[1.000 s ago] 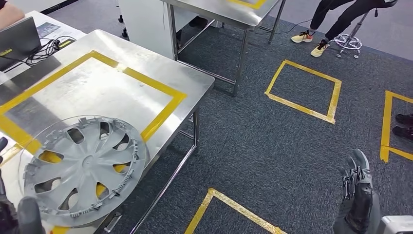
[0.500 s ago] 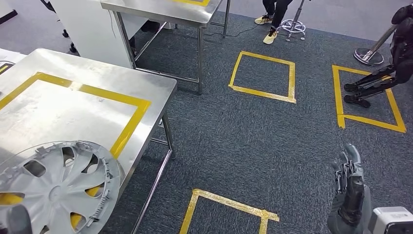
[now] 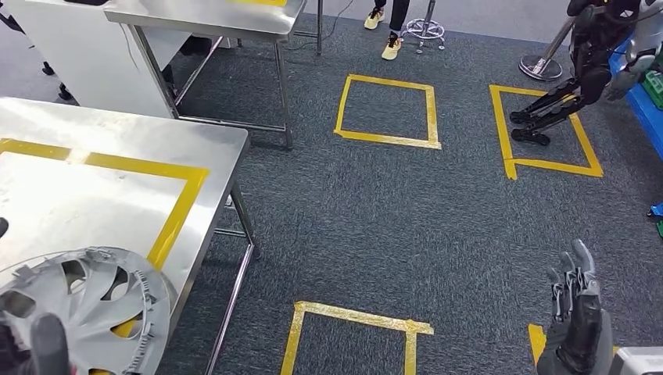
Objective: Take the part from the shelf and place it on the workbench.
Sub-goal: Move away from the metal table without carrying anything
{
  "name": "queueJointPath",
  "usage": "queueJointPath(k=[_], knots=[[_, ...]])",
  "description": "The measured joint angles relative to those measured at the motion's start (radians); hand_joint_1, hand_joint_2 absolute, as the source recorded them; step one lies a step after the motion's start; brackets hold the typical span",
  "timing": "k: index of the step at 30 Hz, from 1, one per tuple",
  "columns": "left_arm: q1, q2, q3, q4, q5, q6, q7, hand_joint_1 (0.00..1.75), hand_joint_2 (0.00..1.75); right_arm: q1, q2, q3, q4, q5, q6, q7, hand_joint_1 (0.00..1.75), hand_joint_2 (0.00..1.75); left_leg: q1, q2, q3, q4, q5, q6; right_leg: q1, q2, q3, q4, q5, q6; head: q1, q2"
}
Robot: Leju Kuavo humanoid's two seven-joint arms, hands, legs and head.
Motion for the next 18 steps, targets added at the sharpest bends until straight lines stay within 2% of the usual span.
queueJointPath(k=[1,3,4,5,6,7,8,9,10,11,12,13,14,15,16,18], knots=[[-0.002,0.000,0.000,0.000,0.000,0.000,0.000,0.00,0.00,0.001,0.000,0.000,-0.001,-0.001,0.000,0.000,0.00,0.00,0.001,-0.008,0.002,0.001,-0.004,-0.004,-0.003,0.010,0.010,-0.014,0.007,-0.002,0.002,0.000],[-0.003,0.000,-0.001,0.000,-0.001,0.000,0.000,0.00,0.00,-0.001,0.000,0.000,-0.002,-0.002,0.000,-0.001,0.00,0.00,0.002,-0.054,-0.017,0.051,-0.037,-0.012,-0.012,0.029,0.033,-0.040,0.022,-0.006,-0.003,0.000],[-0.003,0.000,-0.001,0.000,-0.001,0.000,0.000,0.00,0.00,-0.002,0.000,0.000,-0.002,-0.002,0.000,-0.001,0.00,0.00,0.004,-0.081,-0.044,0.105,-0.063,-0.014,-0.013,0.038,0.035,-0.044,0.025,-0.007,-0.010,0.000],[-0.002,0.000,-0.001,0.000,-0.001,0.000,0.000,0.00,0.00,-0.003,0.000,0.000,-0.001,-0.003,0.000,-0.001,0.00,0.00,0.005,-0.095,-0.076,0.170,-0.089,-0.018,-0.014,0.049,0.035,-0.045,0.026,-0.009,-0.016,0.000],[-0.002,0.001,-0.002,0.000,0.001,0.000,0.000,0.00,0.00,-0.003,0.000,0.000,-0.001,-0.003,0.000,-0.001,0.00,0.00,0.006,-0.101,-0.107,0.226,-0.104,-0.021,-0.015,0.060,0.035,-0.043,0.026,-0.008,-0.020,0.000],[-0.002,0.001,-0.002,0.001,0.003,0.000,0.000,0.00,0.00,-0.003,0.000,0.000,0.000,-0.004,0.000,-0.001,0.00,0.00,0.007,-0.103,-0.127,0.253,-0.101,-0.023,-0.015,0.073,0.034,-0.041,0.025,-0.007,-0.025,0.000],[-0.002,0.001,-0.003,0.001,0.006,0.000,0.000,0.00,0.00,-0.003,0.000,0.000,0.000,-0.005,0.000,-0.001,0.00,0.00,0.009,-0.105,-0.130,0.244,-0.079,-0.026,-0.017,0.087,0.035,-0.037,0.022,-0.005,-0.028,0.000],[-0.003,0.001,-0.003,0.001,0.010,0.000,0.000,0.00,0.00,-0.003,0.000,0.000,0.001,-0.006,0.000,-0.001,0.00,0.00,0.012,-0.110,-0.117,0.200,-0.042,-0.028,-0.018,0.101,0.035,-0.032,0.019,-0.001,-0.032,0.000],[-0.003,0.001,-0.003,0.001,0.012,0.000,0.000,0.00,0.00,-0.002,0.000,0.000,0.001,-0.007,0.000,-0.001,0.00,0.00,0.016,-0.125,-0.093,0.137,-0.005,-0.031,-0.021,0.115,0.033,-0.024,0.015,0.005,-0.036,0.000],[-0.003,0.001,-0.004,0.001,0.013,0.000,0.000,0.00,0.00,-0.002,0.000,0.000,0.002,-0.009,0.000,-0.001,0.00,0.00,0.021,-0.148,-0.069,0.078,0.017,-0.032,-0.021,0.128,0.028,-0.013,0.009,0.012,-0.041,0.000],[-0.002,0.001,-0.004,0.001,0.014,0.000,0.000,0.00,0.00,-0.001,0.000,0.000,0.002,-0.010,0.000,-0.001,0.00,0.00,0.023,-0.167,-0.054,0.039,0.026,-0.030,-0.022,0.139,0.022,-0.004,0.005,0.019,-0.043,0.000],[-0.002,0.001,-0.004,0.001,0.015,0.000,0.000,0.00,0.00,0.000,0.001,0.000,0.002,-0.011,0.000,-0.002,0.00,0.00,0.023,-0.180,-0.046,0.020,0.024,-0.025,-0.023,0.149,0.012,0.003,0.002,0.025,-0.044,0.000],[-0.003,0.001,-0.004,0.000,0.015,0.000,-0.001,0.00,0.00,0.002,0.001,0.000,0.002,-0.012,-0.001,-0.003,0.00,0.00,0.020,-0.180,-0.044,0.017,0.018,-0.018,-0.025,0.160,0.004,0.005,0.001,0.033,-0.045,0.000],[-0.004,0.001,-0.004,0.000,0.015,0.000,-0.001,0.00,0.00,0.005,0.001,0.000,0.002,-0.012,-0.001,-0.003,0.00,0.00,0.019,-0.169,-0.040,0.017,0.018,-0.009,-0.028,0.170,-0.002,0.004,0.002,0.039,-0.043,0.000],[-0.005,0.001,-0.004,0.000,0.015,0.000,-0.001,0.00,0.00,0.007,0.001,0.000,0.002,-0.012,-0.001,-0.004,0.00,0.00,0.019,-0.157,-0.033,0.014,0.018,-0.001,-0.029,0.165,-0.008,0.009,-0.001,0.043,-0.042,0.000],[-0.005,0.001,-0.004,0.000,0.015,0.000,-0.001,0.00,0.00,0.010,0.001,0.000,0.002,-0.013,0.000,-0.005,0.00,0.00,0.020,-0.138,-0.023,0.009,0.022,0.009,-0.028,0.130,-0.019,0.037,-0.017,0.050,-0.036,0.000]])
